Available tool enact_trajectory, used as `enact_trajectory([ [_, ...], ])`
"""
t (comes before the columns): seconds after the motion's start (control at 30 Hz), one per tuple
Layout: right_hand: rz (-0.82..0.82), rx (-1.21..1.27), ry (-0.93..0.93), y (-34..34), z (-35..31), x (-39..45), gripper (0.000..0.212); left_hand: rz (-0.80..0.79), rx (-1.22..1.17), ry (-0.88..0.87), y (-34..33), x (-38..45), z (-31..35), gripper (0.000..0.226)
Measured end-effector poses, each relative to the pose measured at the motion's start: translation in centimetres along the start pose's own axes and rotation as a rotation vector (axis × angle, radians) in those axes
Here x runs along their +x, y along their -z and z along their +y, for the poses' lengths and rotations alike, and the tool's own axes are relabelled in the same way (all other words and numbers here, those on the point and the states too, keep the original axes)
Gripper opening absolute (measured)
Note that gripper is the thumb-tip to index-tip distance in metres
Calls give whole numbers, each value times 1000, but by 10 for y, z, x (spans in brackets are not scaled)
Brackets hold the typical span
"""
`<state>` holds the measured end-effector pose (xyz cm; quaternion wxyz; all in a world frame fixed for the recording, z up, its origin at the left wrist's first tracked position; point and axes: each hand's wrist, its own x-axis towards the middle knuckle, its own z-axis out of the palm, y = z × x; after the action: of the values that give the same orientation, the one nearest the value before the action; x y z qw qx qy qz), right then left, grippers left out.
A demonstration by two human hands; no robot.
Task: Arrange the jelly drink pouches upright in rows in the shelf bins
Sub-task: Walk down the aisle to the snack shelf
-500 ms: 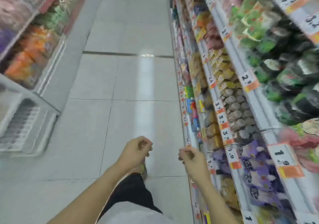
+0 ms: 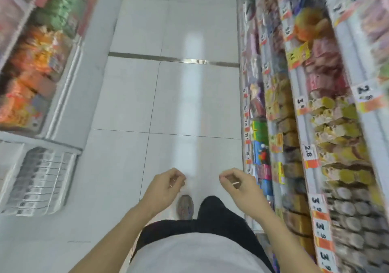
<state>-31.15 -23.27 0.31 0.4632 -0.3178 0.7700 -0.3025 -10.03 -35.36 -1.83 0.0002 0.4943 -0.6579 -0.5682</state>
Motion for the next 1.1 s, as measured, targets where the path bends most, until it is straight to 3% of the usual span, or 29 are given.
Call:
enact_trajectory([
  [0.27,-22,-77,-15,76,-77,212,11,44,31,25,101,219,108,14],
  [0.5,-136,-157,139,148,-229,442,9,71,100,78,203,375,203,14],
  [0.73,-151,-211,237,192,-368,677,10,115,149,71,316,563,271,18],
  [0.87,-120,-229,195,220,-436,798,10,110,199,40,395,694,325,15],
  [1.1,-51,-183,53,297,-520,961,11,8,265,-74,516,919,476,13],
])
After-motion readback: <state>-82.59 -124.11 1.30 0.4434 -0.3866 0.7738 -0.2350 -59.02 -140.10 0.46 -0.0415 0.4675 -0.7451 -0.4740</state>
